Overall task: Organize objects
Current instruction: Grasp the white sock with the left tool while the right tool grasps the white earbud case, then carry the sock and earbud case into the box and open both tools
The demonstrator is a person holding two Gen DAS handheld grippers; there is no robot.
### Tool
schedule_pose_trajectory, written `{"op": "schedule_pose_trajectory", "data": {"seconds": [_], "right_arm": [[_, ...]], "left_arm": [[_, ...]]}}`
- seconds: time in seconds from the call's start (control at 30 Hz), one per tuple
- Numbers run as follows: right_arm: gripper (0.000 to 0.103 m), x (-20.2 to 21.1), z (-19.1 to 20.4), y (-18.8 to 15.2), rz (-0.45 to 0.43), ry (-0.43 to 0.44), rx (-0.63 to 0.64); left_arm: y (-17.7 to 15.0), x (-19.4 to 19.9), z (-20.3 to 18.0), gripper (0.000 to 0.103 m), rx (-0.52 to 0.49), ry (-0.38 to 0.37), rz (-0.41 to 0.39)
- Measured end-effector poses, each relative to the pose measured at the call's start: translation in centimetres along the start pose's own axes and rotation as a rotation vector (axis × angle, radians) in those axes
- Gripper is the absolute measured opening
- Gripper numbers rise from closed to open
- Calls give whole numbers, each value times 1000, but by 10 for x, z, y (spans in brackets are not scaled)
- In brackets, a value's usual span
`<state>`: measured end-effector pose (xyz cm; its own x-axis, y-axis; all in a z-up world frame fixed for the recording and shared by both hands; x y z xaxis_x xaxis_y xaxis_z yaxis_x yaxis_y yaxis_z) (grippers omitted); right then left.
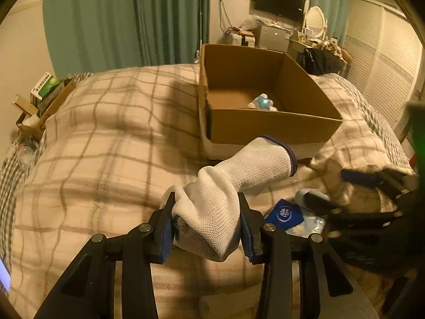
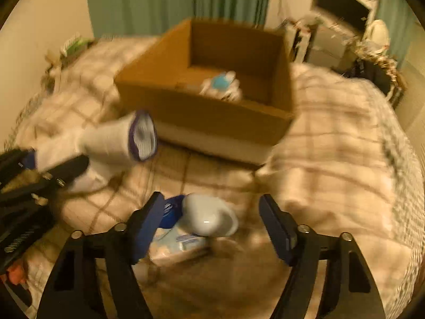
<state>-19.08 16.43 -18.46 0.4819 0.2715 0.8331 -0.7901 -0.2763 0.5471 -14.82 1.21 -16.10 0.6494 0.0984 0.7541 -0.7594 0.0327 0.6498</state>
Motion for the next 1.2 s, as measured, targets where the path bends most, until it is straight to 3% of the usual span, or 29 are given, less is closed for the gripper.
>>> {"op": "schedule_pose_trajectory", "data": {"seconds": [0.13, 0.4, 0.83, 1.2], "right_arm": [[61, -32, -3, -5, 102, 6, -21], [53, -41, -14, -8, 134, 35, -83], [52, 16, 0, -12, -9, -16, -62], [52, 90, 16, -6, -138, -49, -15]], "left_arm": [[1, -10, 0, 42, 12, -10, 20], [-1, -13, -5, 42, -8, -9, 20], [0, 1, -5, 42, -4, -12, 0], [17, 56, -3, 40, 13, -45, -82]]}}
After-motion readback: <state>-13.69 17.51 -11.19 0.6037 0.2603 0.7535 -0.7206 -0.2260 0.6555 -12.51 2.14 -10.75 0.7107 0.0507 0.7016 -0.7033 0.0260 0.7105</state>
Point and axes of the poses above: each gripper's, at about its wrist camera, not at the fingertips, and x roughly against the way its jaws point, z to its left, y to its top, the point moved 3 cm from there along -x, roughly the way its jaws point, and after that the axes turned 9 degrees about y, right-handed, at the moved point
